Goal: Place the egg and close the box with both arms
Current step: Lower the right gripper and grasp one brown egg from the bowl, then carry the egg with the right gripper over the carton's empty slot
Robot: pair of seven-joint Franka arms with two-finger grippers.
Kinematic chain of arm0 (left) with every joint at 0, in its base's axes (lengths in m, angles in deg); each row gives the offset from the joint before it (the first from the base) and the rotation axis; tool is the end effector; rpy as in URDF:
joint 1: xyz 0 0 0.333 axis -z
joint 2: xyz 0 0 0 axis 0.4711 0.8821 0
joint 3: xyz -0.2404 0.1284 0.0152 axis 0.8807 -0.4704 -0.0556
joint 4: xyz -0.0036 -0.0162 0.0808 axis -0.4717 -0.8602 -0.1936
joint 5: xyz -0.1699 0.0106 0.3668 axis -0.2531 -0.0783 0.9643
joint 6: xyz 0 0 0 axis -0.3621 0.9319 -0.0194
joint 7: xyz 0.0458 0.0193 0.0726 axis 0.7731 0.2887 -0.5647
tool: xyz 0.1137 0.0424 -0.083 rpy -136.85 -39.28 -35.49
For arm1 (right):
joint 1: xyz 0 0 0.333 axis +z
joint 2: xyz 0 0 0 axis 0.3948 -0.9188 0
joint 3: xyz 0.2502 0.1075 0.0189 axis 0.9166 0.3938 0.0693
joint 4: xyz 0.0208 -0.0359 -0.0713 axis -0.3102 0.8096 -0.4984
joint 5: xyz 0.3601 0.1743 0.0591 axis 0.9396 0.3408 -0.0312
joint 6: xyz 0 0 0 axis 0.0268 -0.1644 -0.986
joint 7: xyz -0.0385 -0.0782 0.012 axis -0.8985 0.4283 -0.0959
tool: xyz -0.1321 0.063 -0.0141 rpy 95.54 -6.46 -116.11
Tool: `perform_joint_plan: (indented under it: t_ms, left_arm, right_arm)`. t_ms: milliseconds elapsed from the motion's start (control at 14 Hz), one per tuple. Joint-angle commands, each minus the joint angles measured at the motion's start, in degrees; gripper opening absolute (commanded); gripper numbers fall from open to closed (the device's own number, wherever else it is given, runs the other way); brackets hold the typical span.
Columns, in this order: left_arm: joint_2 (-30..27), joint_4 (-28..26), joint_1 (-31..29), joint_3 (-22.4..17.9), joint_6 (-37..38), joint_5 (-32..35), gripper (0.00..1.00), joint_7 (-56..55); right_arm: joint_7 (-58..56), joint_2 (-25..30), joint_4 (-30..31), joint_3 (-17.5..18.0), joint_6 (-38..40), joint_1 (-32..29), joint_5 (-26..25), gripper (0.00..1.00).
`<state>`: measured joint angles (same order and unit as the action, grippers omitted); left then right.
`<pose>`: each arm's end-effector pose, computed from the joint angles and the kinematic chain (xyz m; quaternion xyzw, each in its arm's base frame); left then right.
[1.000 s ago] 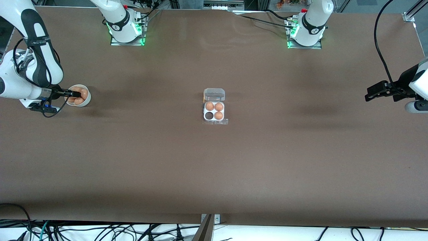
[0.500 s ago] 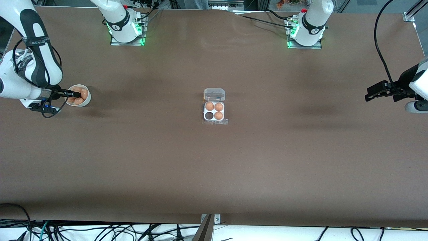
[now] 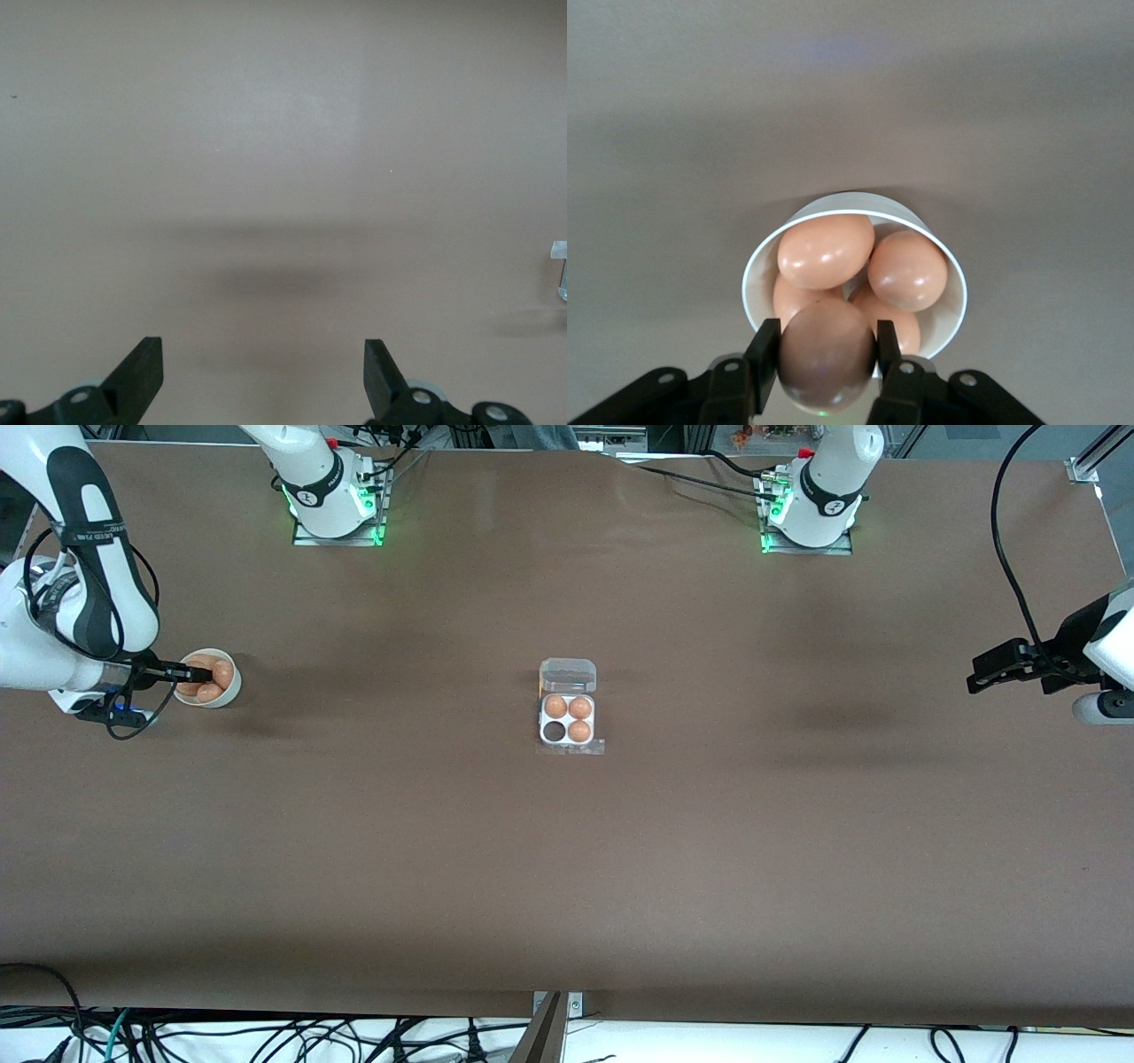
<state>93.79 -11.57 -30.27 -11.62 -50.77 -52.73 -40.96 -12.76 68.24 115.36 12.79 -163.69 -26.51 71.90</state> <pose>0.5945 0.0229 0.4917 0.9992 0.0209 -0.0313 0.0140 0.4754 -0.1829 0.1564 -0.9801 0.0686 0.1842 0.0267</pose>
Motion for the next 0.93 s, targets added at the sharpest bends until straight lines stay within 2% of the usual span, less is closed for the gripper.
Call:
perform_joint_plan:
  t_ms: [0,357,643,857]
  left_arm:
    - [0.1,1.0,-0.2,0.0,1.0,-0.3,1.00,0.5]
    - [0.1,1.0,-0.2,0.0,1.0,-0.3,1.00,0.6]
    - [0.1,1.0,-0.2,0.0,1.0,-0.3,1.00,0.6]
    - [0.1,1.0,-0.4,0.0,1.0,-0.3,1.00,0.6]
  right_arm:
    - [-0.1,0.4,-5.8,1.1,7.2,0.4,1.1,0.42]
    - [9.6,0.4,-11.6,5.7,9.3,6.1,1.1,0.42]
    - [25.7,-0.1,-15.8,10.0,9.2,14.1,1.0,0.42]
    - [37.9,-3.5,-21.5,12.4,9.2,20.5,1.1,0.42]
